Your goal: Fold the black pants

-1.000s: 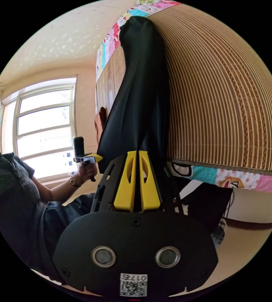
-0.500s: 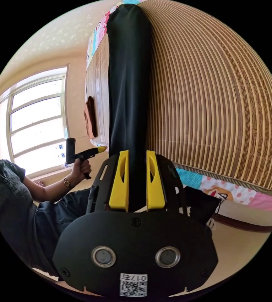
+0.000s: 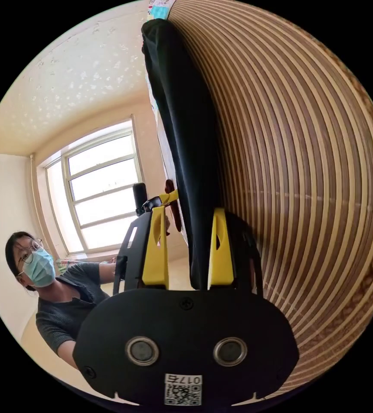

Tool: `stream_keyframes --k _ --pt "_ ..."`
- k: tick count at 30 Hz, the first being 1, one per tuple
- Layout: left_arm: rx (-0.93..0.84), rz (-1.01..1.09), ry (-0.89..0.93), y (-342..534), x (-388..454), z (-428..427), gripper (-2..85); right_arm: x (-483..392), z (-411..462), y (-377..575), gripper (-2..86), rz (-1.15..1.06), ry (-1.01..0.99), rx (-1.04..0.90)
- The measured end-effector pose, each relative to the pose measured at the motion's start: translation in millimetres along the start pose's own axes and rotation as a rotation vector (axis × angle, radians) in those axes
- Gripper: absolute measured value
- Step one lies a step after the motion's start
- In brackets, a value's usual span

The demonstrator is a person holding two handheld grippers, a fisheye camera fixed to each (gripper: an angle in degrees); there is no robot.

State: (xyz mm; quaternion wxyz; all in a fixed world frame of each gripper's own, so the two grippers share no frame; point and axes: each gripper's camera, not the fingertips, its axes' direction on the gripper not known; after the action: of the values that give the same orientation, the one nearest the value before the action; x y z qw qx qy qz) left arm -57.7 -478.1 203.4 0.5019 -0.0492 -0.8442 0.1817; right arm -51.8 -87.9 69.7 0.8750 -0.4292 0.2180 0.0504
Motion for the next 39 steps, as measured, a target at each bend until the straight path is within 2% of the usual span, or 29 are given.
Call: stream_keyframes --k 1,2,4,6,8,10,12,16,21,23,28,31,33,35,39 --pt "-0.051 -0.008 -0.088 -6 8 7 6.6 1 1 -2 11.0 0.007 -0.017 0.0" --pt "-0.082 -0.011 -0.168 -6 14 10 5.9 3 1 -1 8.6 0.025 -0.04 0.022" --pt "-0.091 0.021 -0.147 -1 21 8 5.3 3 -1 9 5.8 0.045 -0.028 0.056" --pt "-0.038 0.069 -0.023 15 24 -4 4.9 -8 -6 35 4.0 0.017 -0.089 0.099" --pt "0.054 0.11 0.246 46 25 -27 4.6 -26 -12 63 3.3 -0.037 -0.188 0.142" --pt "0.114 0.154 0.417 73 34 -49 4.5 -52 -18 96 2.6 -0.1 -0.277 0.174" --pt "0.15 0.224 0.516 101 55 -71 4.4 -102 -18 142 2.0 -0.205 -0.327 0.173" --pt "0.186 0.407 0.552 166 132 -127 4.3 -193 -13 213 1.2 -0.339 -0.264 0.16" --pt "0.187 0.624 0.568 231 224 -190 4.2 -334 1 316 0.6 -0.608 -0.115 0.092" --pt "0.195 0.735 0.635 255 265 -215 4.3 -375 4 346 0.5 -0.7 -0.101 0.087" --pt "0.287 0.824 0.723 261 317 -249 4.5 -474 16 384 0.4 -0.86 0.009 0.097" --pt "0.363 0.836 0.686 242 331 -257 4.8 -512 24 380 0.5 -0.912 0.125 0.142" --pt "0.358 0.679 0.625 211 323 -248 4.7 -512 33 348 0.6 -0.825 0.225 0.168" --pt "0.328 0.481 0.48 166 302 -222 4.7 -498 47 315 0.7 -0.745 0.377 0.17" --pt "0.229 0.339 0.222 100 275 -170 4.6 -436 85 220 0.3 -0.532 0.635 0.119"
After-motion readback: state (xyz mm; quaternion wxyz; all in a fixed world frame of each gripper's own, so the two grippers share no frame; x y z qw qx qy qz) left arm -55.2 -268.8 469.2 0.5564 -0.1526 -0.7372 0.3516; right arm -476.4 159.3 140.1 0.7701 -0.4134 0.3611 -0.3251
